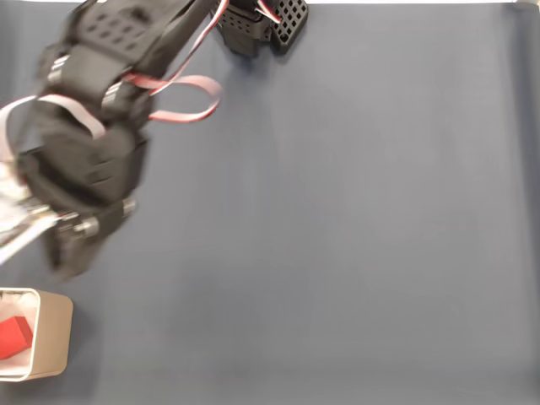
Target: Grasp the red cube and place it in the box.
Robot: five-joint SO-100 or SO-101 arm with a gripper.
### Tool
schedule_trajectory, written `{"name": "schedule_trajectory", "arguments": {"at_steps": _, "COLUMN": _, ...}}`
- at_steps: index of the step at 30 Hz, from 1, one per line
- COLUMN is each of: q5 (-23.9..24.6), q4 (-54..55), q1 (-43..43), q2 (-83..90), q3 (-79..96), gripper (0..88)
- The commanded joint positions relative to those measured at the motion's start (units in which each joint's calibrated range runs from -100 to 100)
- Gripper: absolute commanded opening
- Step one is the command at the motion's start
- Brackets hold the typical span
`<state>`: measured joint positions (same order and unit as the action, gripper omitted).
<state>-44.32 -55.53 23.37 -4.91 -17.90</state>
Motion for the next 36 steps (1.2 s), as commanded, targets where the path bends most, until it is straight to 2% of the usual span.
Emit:
{"name": "schedule_trajectory", "arguments": {"at_steps": 1, "q5": -0.1, "q4": 3.6, "q1": -4.7, "q2": 15.5, "q3": 15.8, "gripper": 0.0}}
{"name": "schedule_trajectory", "arguments": {"at_steps": 15, "q5": -2.0, "q4": 7.9, "q1": -18.5, "q2": 49.4, "q3": 57.3, "gripper": 0.0}}
{"name": "schedule_trajectory", "arguments": {"at_steps": 36, "q5": -4.4, "q4": 10.8, "q1": -25.4, "q2": 85.8, "q3": 96.8, "gripper": 0.0}}
